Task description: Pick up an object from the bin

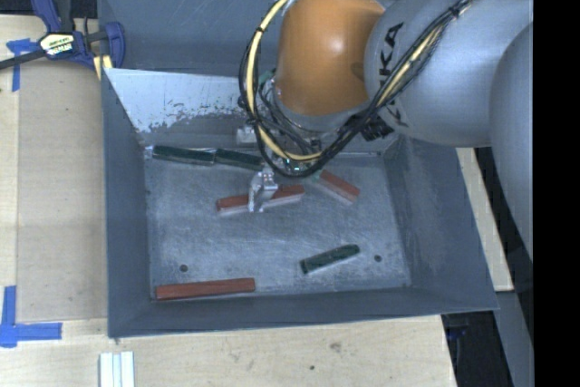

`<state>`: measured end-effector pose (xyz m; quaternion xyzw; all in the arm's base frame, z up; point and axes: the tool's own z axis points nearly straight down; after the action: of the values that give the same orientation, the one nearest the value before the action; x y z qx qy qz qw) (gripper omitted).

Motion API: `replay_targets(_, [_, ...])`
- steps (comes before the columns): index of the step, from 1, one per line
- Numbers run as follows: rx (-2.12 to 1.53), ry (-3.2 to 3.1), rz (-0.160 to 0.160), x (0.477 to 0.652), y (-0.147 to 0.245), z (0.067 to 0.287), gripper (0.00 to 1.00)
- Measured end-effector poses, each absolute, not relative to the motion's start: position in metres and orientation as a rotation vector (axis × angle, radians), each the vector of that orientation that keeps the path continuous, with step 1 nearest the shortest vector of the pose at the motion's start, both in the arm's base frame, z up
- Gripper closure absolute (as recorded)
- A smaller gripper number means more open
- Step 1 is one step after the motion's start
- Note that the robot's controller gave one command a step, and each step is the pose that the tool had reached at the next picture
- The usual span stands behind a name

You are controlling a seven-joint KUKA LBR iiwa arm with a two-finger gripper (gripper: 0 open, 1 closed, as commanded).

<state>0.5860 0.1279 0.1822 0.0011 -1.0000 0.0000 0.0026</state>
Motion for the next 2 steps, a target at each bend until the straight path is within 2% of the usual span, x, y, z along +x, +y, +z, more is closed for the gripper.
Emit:
replay_targets(1, [0.0, -3.145, -0.002, 0.588, 0.127, 0.187, 0.0])
replay_targets(2, [0.056, -3.151, -0.003, 0.594, 0.12, 0.133, 0.0])
